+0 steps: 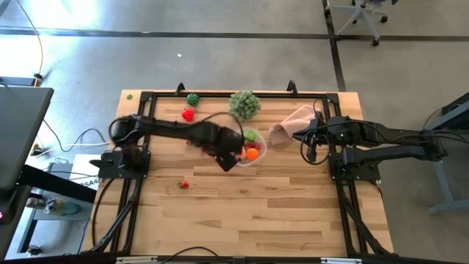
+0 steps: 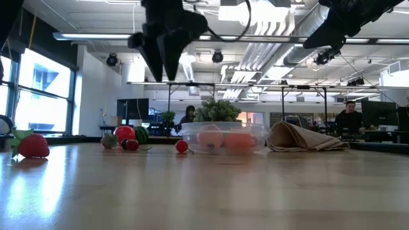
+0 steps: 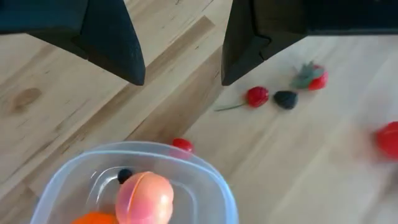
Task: Pick and placing Produce into tupperware
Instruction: Put the bottom strawberry into the container
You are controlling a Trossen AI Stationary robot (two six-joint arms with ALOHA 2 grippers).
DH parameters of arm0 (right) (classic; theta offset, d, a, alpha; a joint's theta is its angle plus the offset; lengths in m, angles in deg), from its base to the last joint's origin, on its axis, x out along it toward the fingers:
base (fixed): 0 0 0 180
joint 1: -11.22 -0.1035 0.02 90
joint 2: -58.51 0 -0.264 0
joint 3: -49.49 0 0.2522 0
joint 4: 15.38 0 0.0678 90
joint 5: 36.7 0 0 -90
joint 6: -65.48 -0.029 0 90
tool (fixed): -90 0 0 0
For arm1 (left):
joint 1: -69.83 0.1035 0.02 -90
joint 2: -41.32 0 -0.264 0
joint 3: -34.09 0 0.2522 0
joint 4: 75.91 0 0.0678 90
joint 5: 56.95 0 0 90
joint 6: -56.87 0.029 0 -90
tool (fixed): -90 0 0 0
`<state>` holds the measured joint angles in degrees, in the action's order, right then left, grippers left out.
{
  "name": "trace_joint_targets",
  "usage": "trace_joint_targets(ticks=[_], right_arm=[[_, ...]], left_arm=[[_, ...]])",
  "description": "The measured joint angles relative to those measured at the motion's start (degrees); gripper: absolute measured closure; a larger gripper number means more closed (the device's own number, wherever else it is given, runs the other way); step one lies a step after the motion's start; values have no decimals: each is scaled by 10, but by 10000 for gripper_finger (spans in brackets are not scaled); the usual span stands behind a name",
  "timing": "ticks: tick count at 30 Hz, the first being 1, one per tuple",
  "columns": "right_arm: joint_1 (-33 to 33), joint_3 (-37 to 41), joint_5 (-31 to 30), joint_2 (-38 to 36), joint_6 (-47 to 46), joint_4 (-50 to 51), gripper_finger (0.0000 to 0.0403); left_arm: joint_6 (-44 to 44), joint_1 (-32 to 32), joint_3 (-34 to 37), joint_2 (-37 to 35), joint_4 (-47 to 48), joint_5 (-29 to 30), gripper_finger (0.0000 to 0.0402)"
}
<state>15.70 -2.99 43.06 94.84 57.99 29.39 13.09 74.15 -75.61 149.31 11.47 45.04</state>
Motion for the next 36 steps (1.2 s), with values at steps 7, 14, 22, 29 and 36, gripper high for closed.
trace_joint_targets(ticks=[7,14,22,29,36], right_arm=[[0,0,0,0,0,0,373],[0,0,2,0,0,0,373],[0,0,2,0,0,0,373],[0,0,2,0,0,0,373],[0,0,2,0,0,0,373]], left_arm=[[-193,-93,0,-11,113,74,203],[-309,-183,0,-11,164,116,204],[-309,-231,0,-11,164,92,204],[-312,-243,72,-10,95,44,204],[-262,-233,170,-42,-42,-6,204]])
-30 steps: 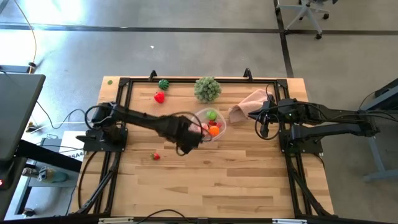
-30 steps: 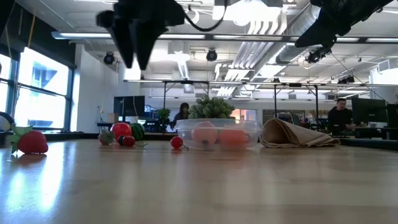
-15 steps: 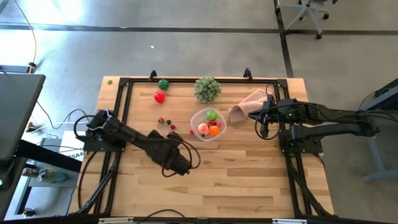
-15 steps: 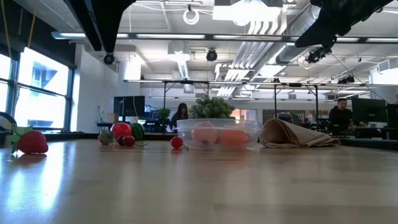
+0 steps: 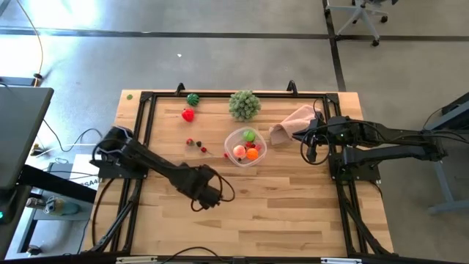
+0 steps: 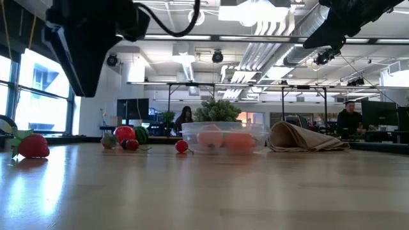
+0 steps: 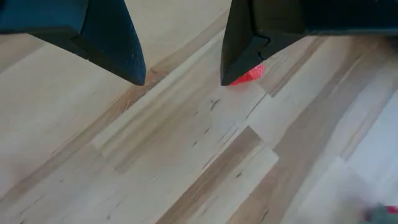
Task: Pick and placing Produce into tupperware
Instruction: Put the bottom strawberry into the container
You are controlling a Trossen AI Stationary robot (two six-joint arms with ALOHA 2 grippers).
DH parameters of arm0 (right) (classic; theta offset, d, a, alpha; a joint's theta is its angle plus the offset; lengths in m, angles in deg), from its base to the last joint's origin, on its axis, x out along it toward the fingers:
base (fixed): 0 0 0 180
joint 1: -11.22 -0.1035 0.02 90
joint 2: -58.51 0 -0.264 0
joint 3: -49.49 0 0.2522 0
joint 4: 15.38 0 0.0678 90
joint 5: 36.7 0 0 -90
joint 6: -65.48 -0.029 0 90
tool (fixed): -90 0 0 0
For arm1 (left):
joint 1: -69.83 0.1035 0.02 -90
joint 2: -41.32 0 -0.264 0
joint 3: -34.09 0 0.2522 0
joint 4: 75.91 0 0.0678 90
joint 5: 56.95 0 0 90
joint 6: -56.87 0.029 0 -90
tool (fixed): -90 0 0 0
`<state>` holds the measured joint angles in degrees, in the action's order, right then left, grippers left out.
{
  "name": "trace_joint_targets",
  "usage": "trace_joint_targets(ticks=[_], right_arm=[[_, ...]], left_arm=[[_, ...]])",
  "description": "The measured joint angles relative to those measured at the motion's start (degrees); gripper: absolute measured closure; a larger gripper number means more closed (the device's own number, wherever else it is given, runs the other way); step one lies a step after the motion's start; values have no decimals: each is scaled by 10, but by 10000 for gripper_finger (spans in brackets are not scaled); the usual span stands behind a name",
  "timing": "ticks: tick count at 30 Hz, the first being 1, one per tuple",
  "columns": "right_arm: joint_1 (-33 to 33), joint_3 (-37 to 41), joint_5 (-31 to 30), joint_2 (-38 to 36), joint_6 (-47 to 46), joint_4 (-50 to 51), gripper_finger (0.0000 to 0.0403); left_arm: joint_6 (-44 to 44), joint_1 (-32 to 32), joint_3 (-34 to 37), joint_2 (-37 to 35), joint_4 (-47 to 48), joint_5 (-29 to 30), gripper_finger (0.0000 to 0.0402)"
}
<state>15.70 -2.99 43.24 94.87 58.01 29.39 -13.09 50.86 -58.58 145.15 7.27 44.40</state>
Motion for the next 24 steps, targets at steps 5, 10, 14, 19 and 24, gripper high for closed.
trace_joint_targets(ticks=[5,10,14,19,24], right_arm=[[0,0,0,0,0,0,373],[0,0,0,0,0,0,373],[0,0,-2,0,0,0,373],[0,0,-2,0,0,0,373],[0,0,-2,0,0,0,373]], left_arm=[[29,0,88,-64,-61,-36,204],[45,23,173,-149,-99,-66,204],[128,37,228,-186,-151,-88,204],[231,36,258,-195,-159,-85,204],[328,36,261,-195,-154,-57,204]])
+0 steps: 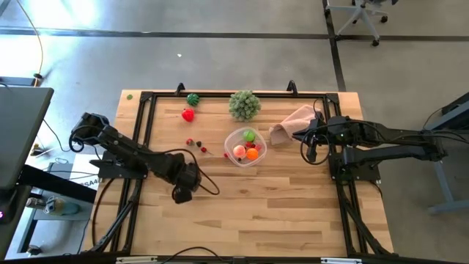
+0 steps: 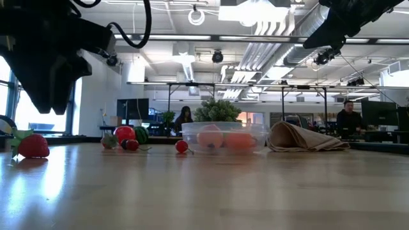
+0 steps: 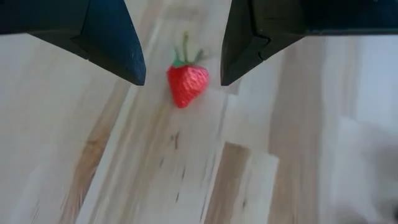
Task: Pick and placing Produce into tupperware
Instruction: Put the bottom strawberry into the container
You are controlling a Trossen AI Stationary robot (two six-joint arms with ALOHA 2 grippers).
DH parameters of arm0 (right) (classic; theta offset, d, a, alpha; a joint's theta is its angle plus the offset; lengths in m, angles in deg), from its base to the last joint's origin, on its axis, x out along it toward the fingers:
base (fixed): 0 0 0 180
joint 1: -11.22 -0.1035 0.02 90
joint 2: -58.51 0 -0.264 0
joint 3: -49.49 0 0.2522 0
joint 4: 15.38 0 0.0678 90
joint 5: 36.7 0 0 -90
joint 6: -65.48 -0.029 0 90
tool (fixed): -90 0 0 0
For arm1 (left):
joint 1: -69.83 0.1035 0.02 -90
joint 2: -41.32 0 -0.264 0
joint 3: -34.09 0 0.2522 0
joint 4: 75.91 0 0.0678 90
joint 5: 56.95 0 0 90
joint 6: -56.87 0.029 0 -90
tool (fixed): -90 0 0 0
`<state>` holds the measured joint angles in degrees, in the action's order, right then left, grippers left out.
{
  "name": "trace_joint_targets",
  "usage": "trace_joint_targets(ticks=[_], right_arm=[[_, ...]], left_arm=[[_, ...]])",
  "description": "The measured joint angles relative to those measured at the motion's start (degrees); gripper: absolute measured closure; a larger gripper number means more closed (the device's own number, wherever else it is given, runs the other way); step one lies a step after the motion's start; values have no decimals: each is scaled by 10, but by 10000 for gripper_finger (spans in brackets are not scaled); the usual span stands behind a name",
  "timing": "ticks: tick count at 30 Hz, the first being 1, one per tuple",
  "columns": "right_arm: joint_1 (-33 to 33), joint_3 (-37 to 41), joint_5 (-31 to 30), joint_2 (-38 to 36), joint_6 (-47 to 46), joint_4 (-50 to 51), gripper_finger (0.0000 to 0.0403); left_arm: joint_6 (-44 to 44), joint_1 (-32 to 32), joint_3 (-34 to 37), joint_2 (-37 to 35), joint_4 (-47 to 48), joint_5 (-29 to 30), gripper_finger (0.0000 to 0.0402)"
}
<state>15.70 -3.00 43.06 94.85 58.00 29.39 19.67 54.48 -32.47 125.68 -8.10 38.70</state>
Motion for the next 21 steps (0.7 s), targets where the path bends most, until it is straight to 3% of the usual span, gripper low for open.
trace_joint_targets(ticks=[21], right_arm=[[0,0,2,0,0,0,373]], left_arm=[[74,0,0,27,-4,-11,204]])
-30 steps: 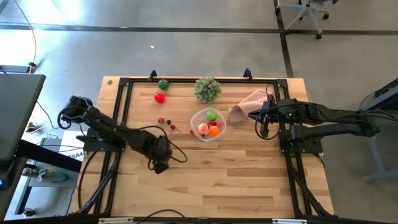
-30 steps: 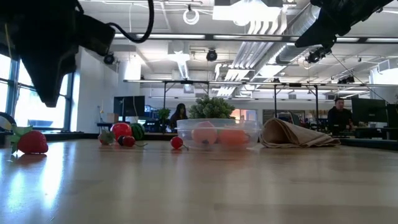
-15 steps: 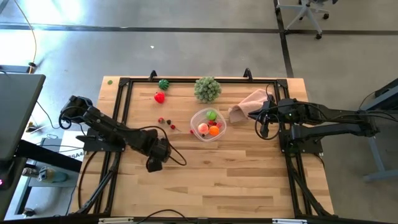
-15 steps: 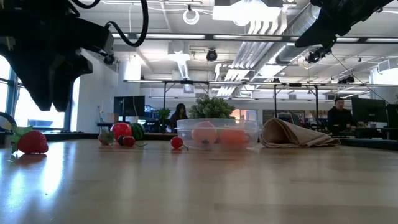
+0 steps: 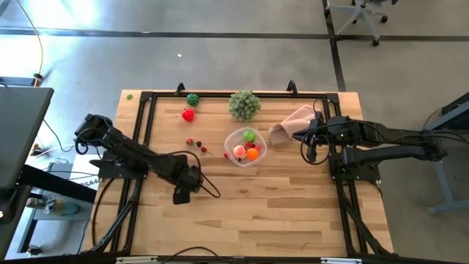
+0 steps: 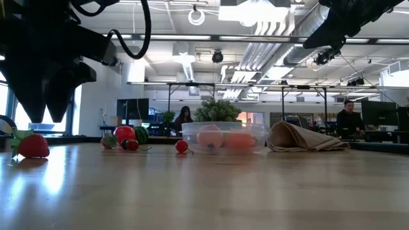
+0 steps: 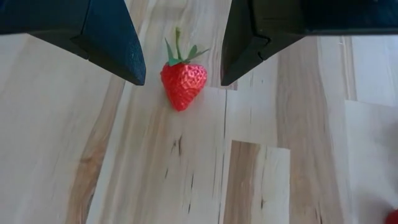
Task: Pick and placing Produce into tupperware
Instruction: Put the bottom strawberry into the container
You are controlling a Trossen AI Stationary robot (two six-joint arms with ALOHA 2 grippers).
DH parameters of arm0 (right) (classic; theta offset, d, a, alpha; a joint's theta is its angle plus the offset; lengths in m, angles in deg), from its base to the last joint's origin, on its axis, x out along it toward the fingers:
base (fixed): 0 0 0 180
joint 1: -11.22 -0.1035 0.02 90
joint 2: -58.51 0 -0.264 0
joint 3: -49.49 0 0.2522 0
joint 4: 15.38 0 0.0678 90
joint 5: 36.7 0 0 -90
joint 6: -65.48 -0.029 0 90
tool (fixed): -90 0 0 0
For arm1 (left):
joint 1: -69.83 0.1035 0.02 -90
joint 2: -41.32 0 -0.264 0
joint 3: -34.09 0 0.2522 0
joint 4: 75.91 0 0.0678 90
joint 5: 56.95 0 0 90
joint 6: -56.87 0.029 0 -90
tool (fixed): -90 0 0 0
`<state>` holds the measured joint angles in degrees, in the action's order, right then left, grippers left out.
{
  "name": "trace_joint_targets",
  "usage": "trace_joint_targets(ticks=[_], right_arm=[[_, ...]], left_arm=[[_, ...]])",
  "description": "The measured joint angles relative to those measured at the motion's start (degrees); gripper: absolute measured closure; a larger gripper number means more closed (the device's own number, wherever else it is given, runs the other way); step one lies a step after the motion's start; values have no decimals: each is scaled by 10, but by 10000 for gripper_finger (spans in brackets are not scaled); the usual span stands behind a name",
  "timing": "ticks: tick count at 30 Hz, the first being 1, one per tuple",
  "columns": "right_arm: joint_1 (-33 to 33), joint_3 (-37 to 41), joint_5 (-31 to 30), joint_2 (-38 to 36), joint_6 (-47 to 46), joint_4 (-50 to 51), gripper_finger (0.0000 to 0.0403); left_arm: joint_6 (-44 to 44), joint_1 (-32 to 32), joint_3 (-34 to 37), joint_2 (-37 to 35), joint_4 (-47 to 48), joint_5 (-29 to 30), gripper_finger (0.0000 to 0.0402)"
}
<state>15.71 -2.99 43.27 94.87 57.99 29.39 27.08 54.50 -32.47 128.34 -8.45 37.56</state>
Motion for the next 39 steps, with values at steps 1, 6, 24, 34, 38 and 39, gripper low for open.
trace_joint_targets(ticks=[1,6,24,34,38,39], right_arm=[[0,0,0,0,0,0,373],[0,0,0,0,0,0,373],[0,0,-1,0,0,0,373],[0,0,-3,0,0,0,373],[0,0,-2,0,0,0,373],[0,0,-2,0,0,0,373]], left_arm=[[0,0,0,2,0,0,204],[-4,0,0,2,-1,-10,204],[-15,34,94,3,-115,-66,204],[-20,33,102,3,-123,-52,204],[-30,33,102,3,-131,-46,204],[-33,33,102,3,-131,-46,204]])
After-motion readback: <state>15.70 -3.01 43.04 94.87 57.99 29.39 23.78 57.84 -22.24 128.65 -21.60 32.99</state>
